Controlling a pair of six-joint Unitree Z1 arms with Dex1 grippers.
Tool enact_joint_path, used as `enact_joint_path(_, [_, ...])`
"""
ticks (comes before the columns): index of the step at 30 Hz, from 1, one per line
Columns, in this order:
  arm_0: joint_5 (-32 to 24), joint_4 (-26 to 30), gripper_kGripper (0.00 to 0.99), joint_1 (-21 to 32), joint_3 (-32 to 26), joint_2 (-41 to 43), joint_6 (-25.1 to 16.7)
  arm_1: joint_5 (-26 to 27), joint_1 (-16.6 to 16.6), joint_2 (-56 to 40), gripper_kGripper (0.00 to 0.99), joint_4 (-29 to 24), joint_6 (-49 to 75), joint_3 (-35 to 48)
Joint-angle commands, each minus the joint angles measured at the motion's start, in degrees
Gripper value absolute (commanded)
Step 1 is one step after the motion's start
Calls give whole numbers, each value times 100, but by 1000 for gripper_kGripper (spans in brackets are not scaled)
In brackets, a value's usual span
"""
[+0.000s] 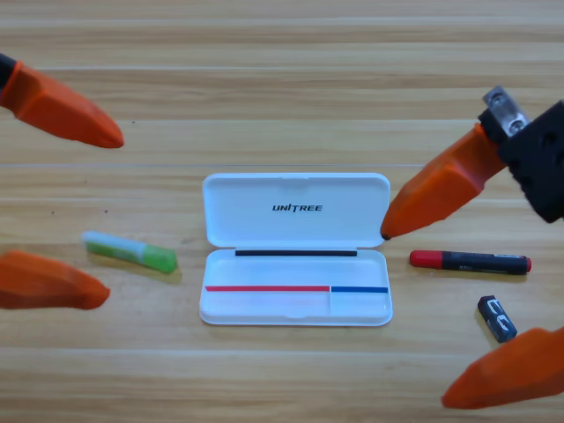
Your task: Clean up eraser and pencils
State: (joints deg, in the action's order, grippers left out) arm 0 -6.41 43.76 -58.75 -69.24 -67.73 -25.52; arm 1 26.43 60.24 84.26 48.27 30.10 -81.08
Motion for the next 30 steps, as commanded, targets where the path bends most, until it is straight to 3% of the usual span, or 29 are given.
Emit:
enact_joint_path(1, [-36, 45, 988, -110, 69, -12, -50, -112, -13, 205, 989, 121, 22, 22])
enact_joint_path(11, [255, 36, 986, -110, 43, -38, -50, -120, -48, -147, 989, 130, -48, 119])
enact_joint_path(15, [615, 317, 985, -101, -520, -249, -120, -243, -285, -419, 989, 147, -180, 163])
enact_joint_path(18, [1397, 581, 985, -22, -1126, -504, -147, -323, -637, -569, 989, 332, -461, 128])
enact_joint_path(24, [3313, 476, 985, 233, -1601, -671, -920, -1122, -1445, -428, 988, 745, -1112, 136])
enact_joint_path(27, [3480, 476, 985, 584, -1750, -741, -1456, -1492, -1797, -402, 986, 798, -1454, 163])
enact_joint_path(30, [3638, 388, 985, 883, -1733, -856, -1992, -2221, -1893, -235, 983, 815, -1964, 215])
